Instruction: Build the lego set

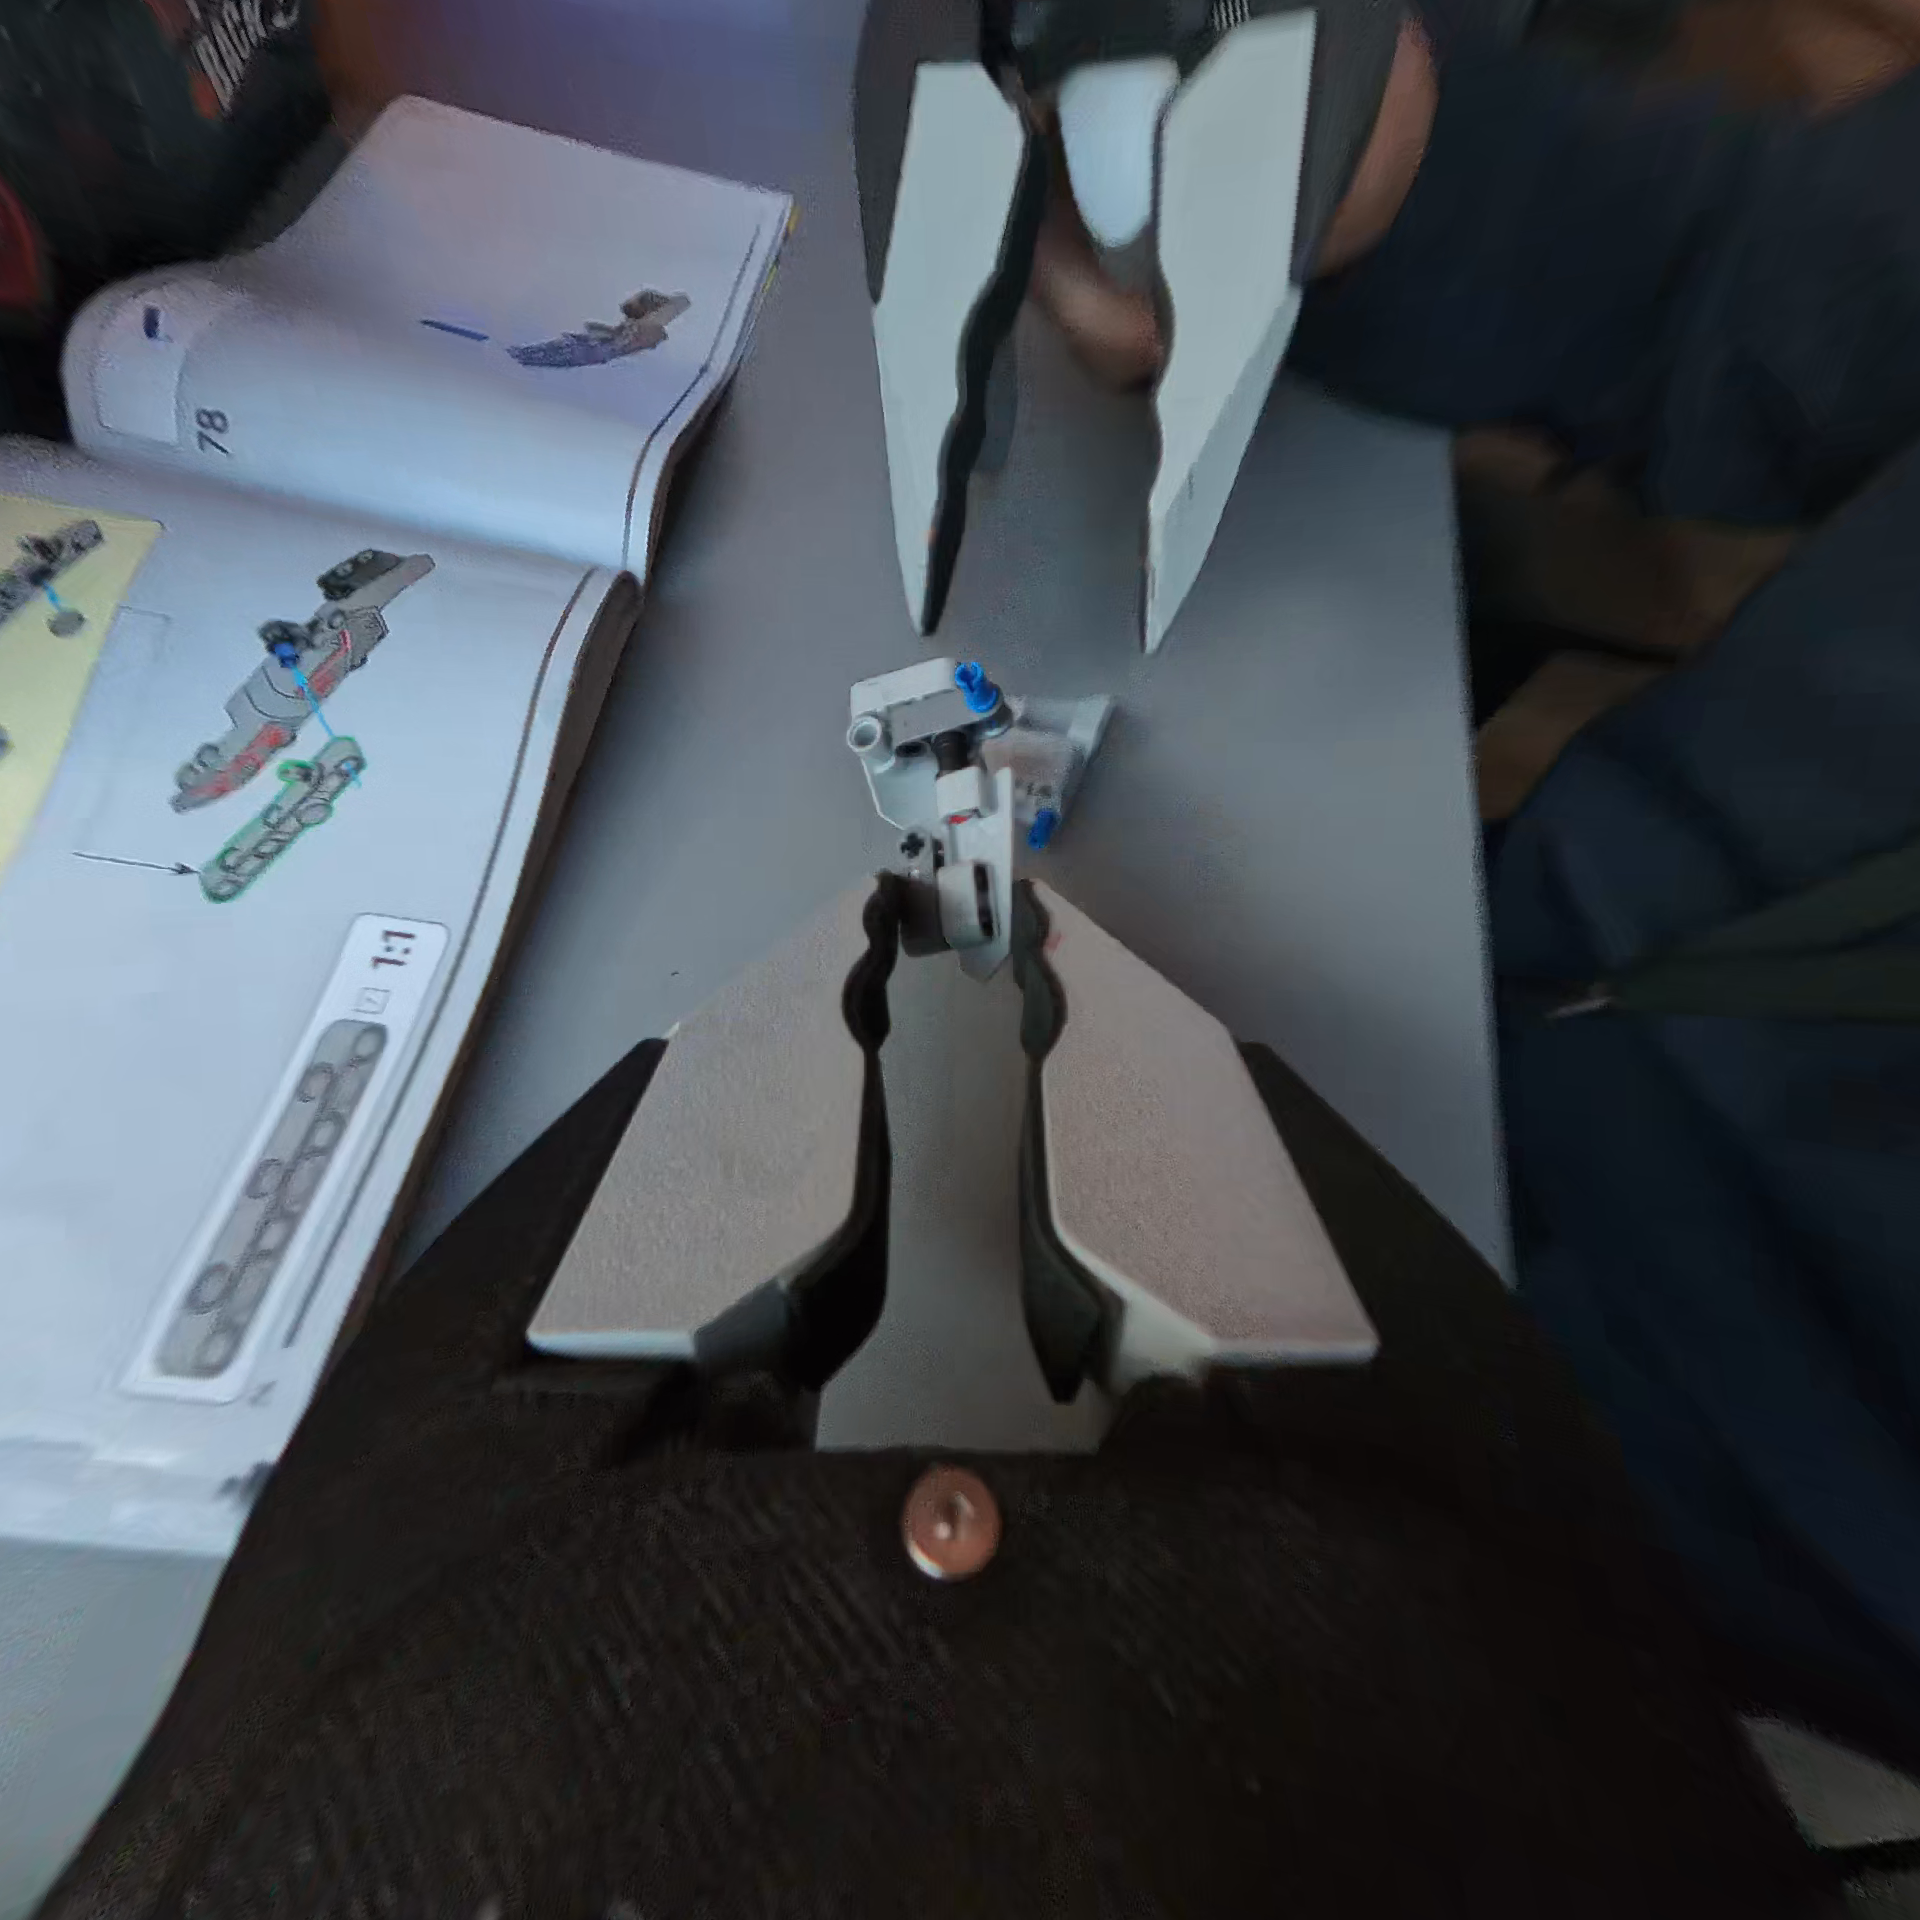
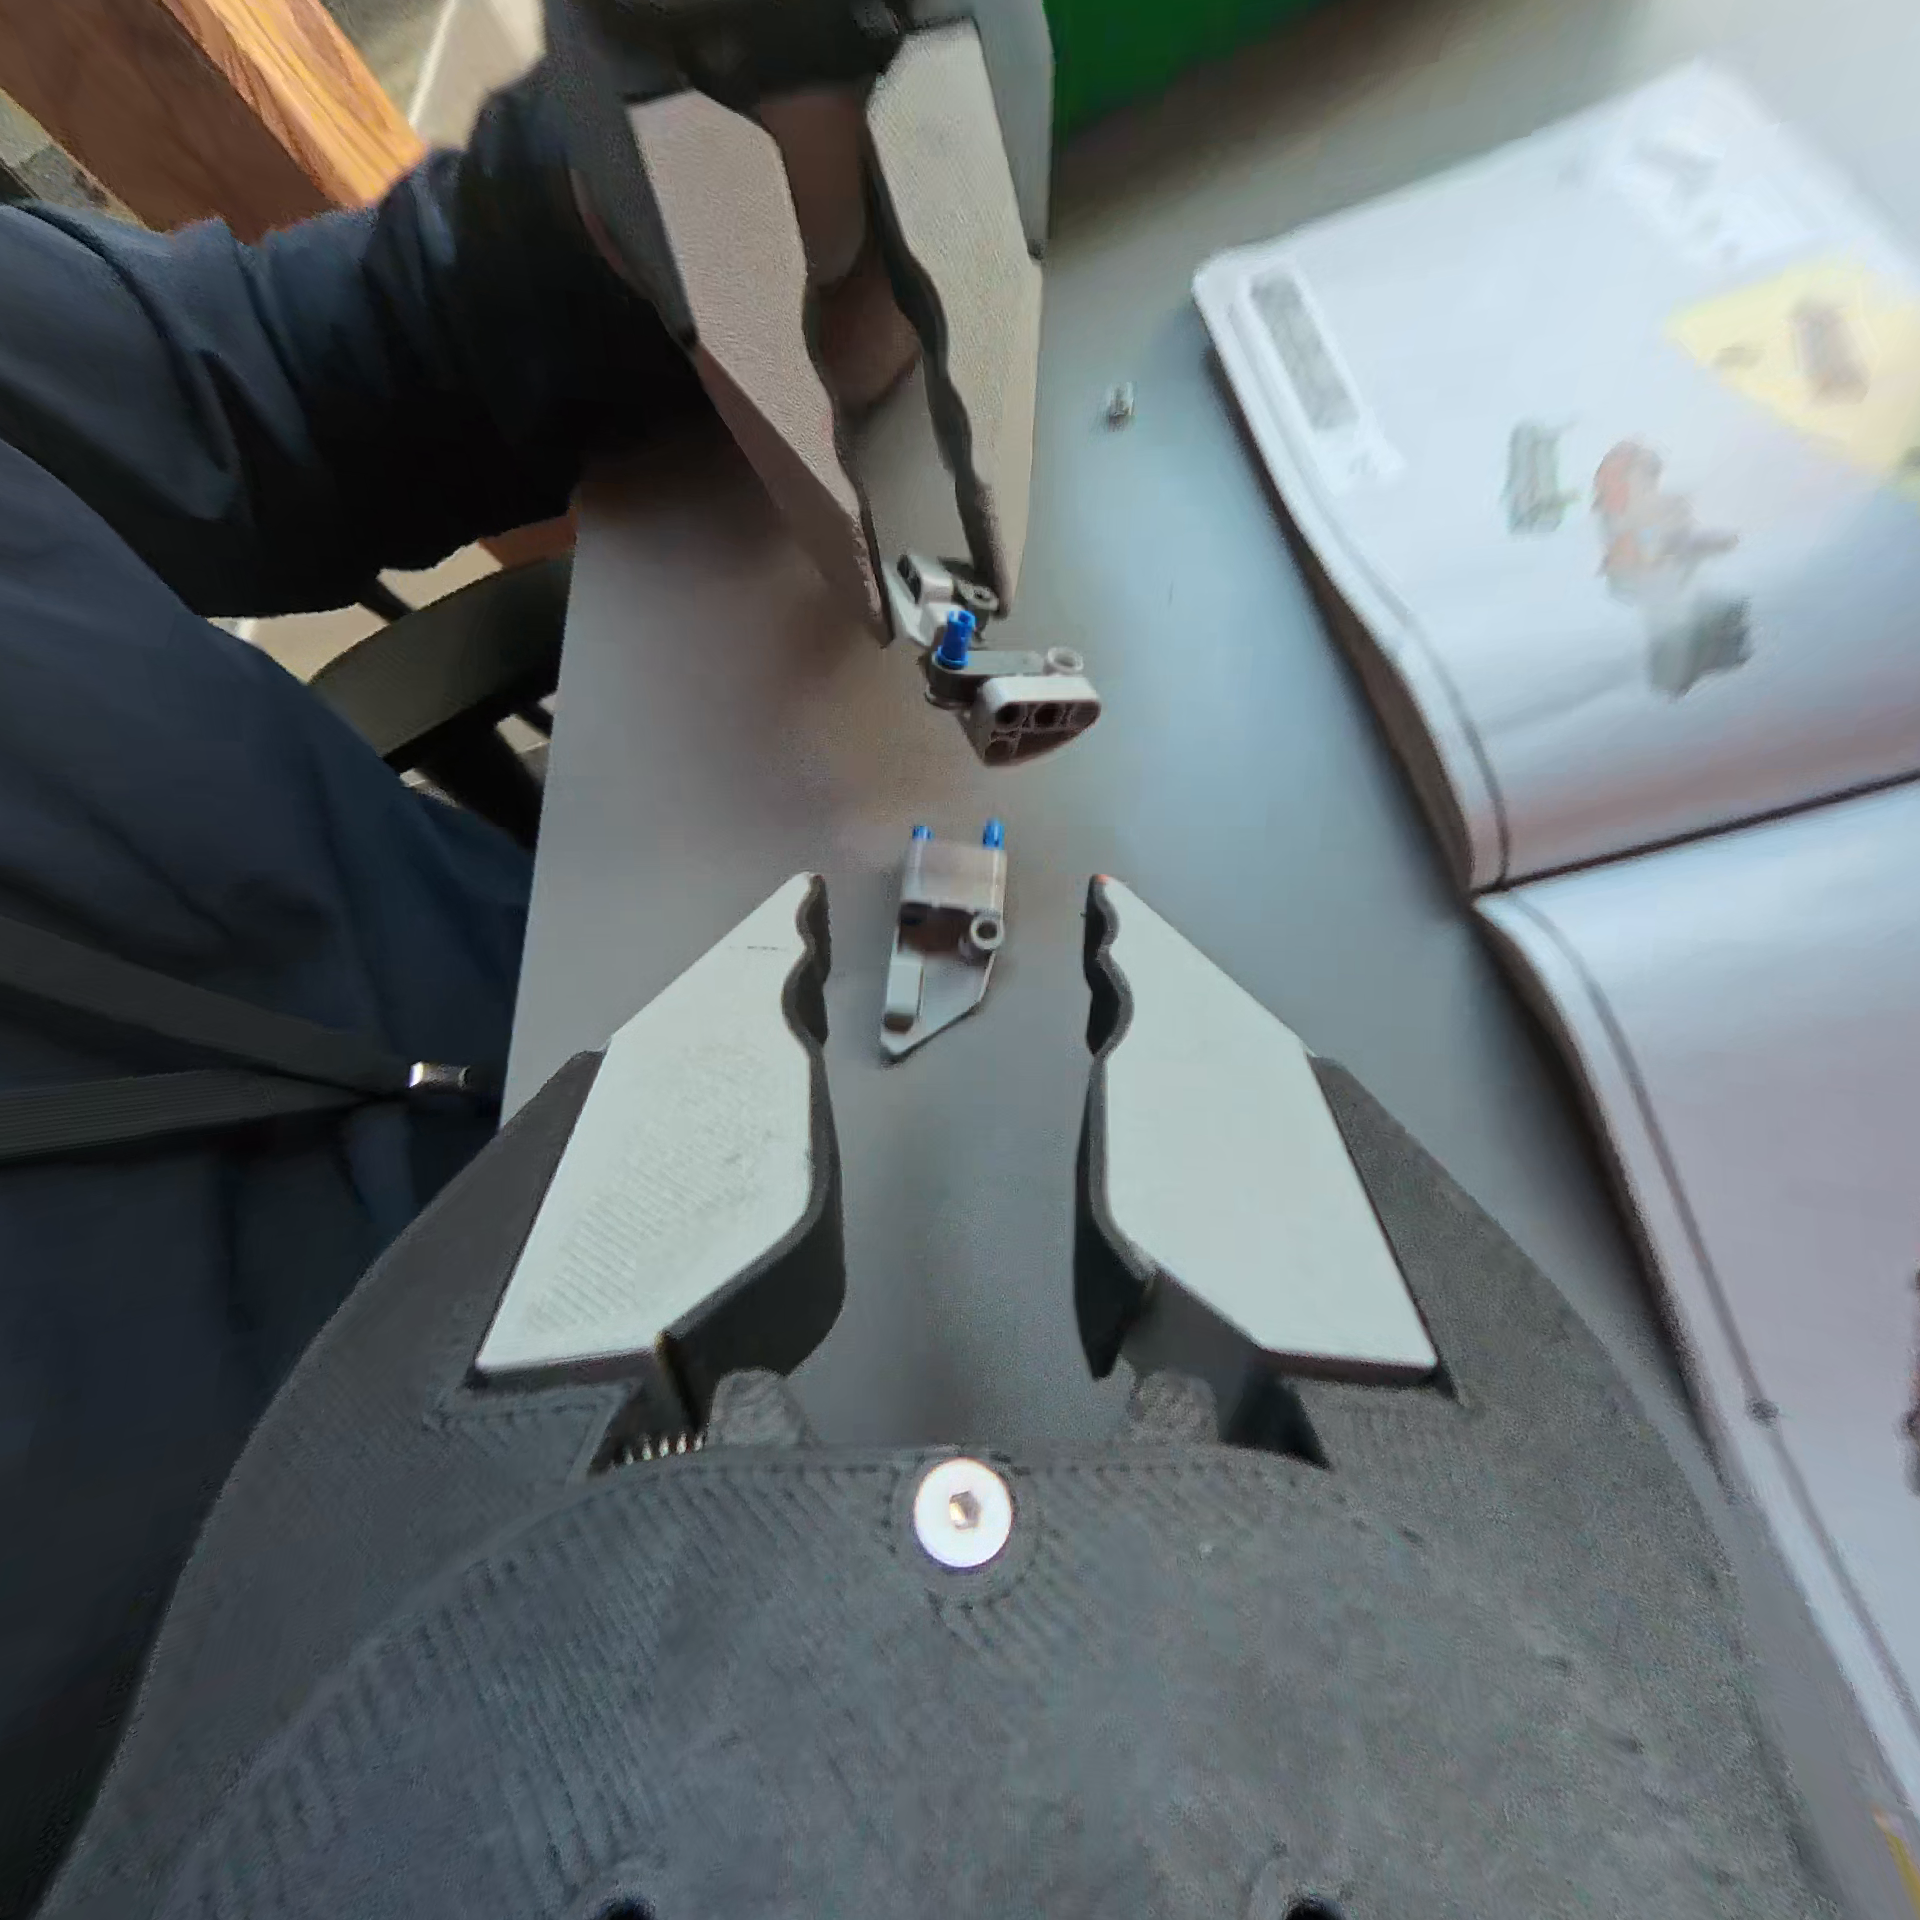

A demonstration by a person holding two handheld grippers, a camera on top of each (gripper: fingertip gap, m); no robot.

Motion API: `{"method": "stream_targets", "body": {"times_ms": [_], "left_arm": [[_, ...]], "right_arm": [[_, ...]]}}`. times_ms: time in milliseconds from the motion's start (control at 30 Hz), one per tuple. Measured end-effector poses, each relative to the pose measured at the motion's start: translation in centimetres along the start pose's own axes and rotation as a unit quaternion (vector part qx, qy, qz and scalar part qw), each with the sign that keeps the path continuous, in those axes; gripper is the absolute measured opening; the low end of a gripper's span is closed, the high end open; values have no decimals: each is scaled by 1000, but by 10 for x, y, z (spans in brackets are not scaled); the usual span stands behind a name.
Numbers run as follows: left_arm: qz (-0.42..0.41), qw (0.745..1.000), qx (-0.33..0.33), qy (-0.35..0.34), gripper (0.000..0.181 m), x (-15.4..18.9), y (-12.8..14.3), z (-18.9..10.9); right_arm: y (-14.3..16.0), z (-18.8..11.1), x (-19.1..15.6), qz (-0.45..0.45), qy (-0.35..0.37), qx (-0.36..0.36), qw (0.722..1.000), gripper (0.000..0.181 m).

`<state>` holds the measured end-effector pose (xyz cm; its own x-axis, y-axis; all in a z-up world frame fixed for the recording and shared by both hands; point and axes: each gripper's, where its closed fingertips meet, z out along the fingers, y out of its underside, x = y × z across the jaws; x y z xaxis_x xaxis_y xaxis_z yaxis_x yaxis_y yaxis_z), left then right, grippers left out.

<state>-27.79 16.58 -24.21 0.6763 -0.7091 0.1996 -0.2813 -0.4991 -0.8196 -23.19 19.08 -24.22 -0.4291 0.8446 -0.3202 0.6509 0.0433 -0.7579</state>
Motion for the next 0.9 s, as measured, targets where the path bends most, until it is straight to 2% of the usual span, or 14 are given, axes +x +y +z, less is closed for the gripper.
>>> {"method": "stream_targets", "body": {"times_ms": [33, 133, 267, 300, 333, 367, 400, 467, 533, 633, 733, 800, 900], "left_arm": [[-47, 998, 26, 33, 18, 2, -7, -3], [-146, 979, 62, 128, 18, 11, -17, -8], [-174, 966, 68, 179, 18, 23, -23, -4], [-172, 966, 61, 184, 18, 26, -22, -2], [-168, 966, 55, 188, 19, 29, -22, 0], [-165, 966, 55, 190, 19, 32, -23, 2], [-161, 968, 49, 188, 19, 33, -23, 4], [-145, 973, 50, 174, 20, 31, -23, 4], [-118, 977, 80, 159, 20, 31, -31, -2], [-42, 993, 78, 79, 29, 22, -33, -4], [37, 997, 67, 23, 28, 22, -34, -1], [63, 996, 62, 15, 21, 24, -34, 1], [55, 997, 54, 23, 15, 23, -33, 6]], "right_arm": [[-8, -3, 0, -20, 10, 20, 1000, 50], [-25, -8, 2, -90, 56, 55, 993, 55], [-36, -7, -11, -216, 113, 73, 967, 52], [-37, -5, -12, -243, 132, 74, 958, 46], [-36, -3, -13, -266, 144, 68, 951, 27], [-34, -1, -15, -281, 151, 58, 946, 18], [-31, 1, -16, -286, 152, 48, 945, 18], [-26, 3, -14, -273, 145, 33, 951, 16], [-26, 1, -13, -235, 126, 43, 963, 14], [-27, -2, -13, -153, 70, 62, 984, 14], [-26, -4, -14, -84, 12, 70, 994, 13], [-24, -4, -15, -60, -12, 69, 996, 13], [-19, -1, -17, -62, -19, 55, 996, 13]]}}
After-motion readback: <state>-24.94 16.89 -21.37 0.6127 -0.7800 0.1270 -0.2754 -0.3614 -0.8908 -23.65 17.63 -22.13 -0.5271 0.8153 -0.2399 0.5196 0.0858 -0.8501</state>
